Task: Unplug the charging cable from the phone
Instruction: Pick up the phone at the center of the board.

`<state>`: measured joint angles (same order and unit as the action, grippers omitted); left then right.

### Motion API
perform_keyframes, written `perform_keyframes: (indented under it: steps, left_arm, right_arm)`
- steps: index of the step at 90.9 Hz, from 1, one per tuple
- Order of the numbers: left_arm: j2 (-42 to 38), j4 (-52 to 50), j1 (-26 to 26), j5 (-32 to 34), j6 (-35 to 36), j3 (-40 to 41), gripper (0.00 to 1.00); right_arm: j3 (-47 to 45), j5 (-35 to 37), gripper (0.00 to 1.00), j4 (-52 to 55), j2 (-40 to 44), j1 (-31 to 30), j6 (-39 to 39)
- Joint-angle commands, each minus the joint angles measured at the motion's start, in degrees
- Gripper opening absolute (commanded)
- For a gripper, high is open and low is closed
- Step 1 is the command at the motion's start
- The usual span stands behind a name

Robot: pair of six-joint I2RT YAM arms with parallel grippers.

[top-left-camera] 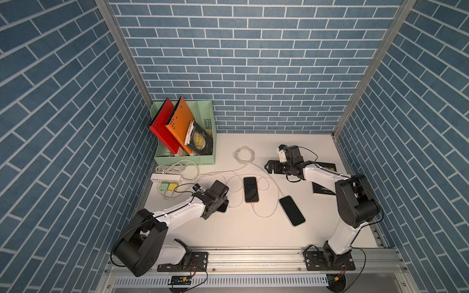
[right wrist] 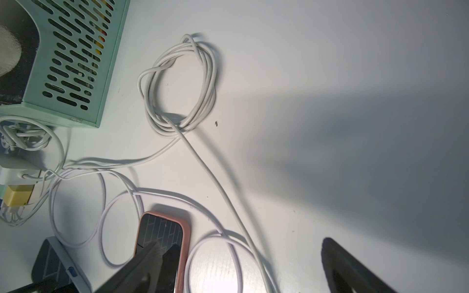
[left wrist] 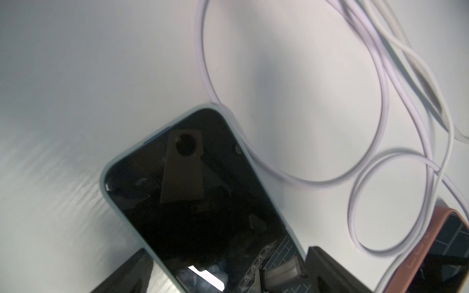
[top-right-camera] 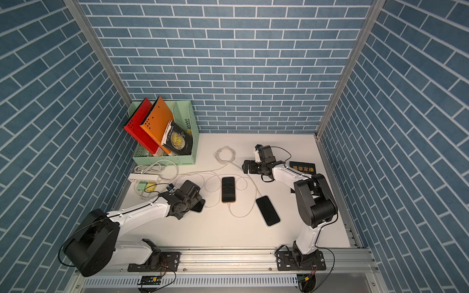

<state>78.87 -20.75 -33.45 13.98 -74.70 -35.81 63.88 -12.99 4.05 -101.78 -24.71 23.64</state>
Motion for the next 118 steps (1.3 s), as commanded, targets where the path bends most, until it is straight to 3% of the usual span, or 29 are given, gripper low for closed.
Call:
perform_keyframes:
  steps: [1,30,56,78,118]
  left_arm:
    - [4.69,2.35,0.73,-0.52,5.29,-2.12,1.00]
    - [15.58,2.30,0.67,-2.39,11.74,-10.86,1.00]
    - [15.38,-1.60,-0.47,-4.47,10.03,-12.22,1.00]
    - [20.33,-7.79,-2.79,-3.28,10.44,-18.13,1.00]
    - [20.33,-10.34,-5.69,-3.61,9.92,-16.22,0.95]
  right_arm:
    - [-1.49,0.82,0.99,0.96,2.17,0.88,-0.62]
    - [-3.35,1.17,0.99,0.79,3.34,2.09,-0.65]
    - [-3.67,0.31,1.00,0.12,2.69,3.04,-0.77]
    - [-3.67,0.05,1.00,0.19,2.53,3.52,-0.83]
    - [-5.58,0.00,0.99,-0.73,3.25,3.97,-0.42]
